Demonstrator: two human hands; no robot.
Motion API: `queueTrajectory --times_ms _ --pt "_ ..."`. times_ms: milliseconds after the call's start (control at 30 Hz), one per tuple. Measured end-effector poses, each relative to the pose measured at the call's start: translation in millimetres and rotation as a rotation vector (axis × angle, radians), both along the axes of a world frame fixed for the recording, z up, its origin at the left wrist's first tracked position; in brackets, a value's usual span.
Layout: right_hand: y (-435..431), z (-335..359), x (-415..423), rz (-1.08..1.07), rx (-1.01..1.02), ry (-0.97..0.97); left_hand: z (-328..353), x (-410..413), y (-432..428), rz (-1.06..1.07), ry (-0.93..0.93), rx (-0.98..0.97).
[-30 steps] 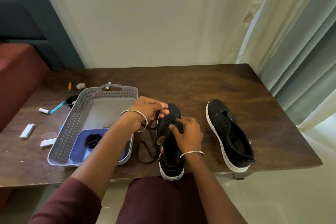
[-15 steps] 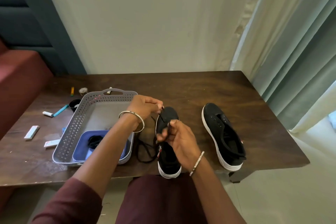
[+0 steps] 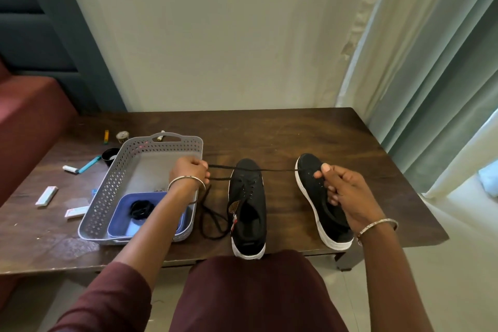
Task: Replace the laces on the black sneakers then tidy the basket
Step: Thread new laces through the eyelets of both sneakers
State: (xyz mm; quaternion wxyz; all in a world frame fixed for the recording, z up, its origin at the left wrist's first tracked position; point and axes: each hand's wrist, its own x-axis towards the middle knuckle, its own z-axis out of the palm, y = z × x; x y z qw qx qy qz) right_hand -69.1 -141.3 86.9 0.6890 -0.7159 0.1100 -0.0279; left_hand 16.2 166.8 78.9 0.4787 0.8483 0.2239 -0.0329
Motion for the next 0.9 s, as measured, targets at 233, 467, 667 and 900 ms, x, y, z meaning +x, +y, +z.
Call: queueTrajectory --times_ms 233,467,667,900 --pt "67.3 0.3 16.6 0.287 -0.407 -0.147 27.0 -16.8 -40.6 -0.719 -0.475 0.249" --pt "91.1 15.9 23.7 0.412 -0.408 -0.181 21.7 -23.1 -50.7 -0.904 -0.318 -0.123" --pt "72.1 6.4 12.4 0.62 -0.297 -0.025 12.3 -18.2 -24.7 -0.934 -0.307 0.065" --pt "54.2 -3.9 12.2 0.282 -0.306 -0.058 5.2 -7.6 -1.4 -0.747 -0.365 0.168"
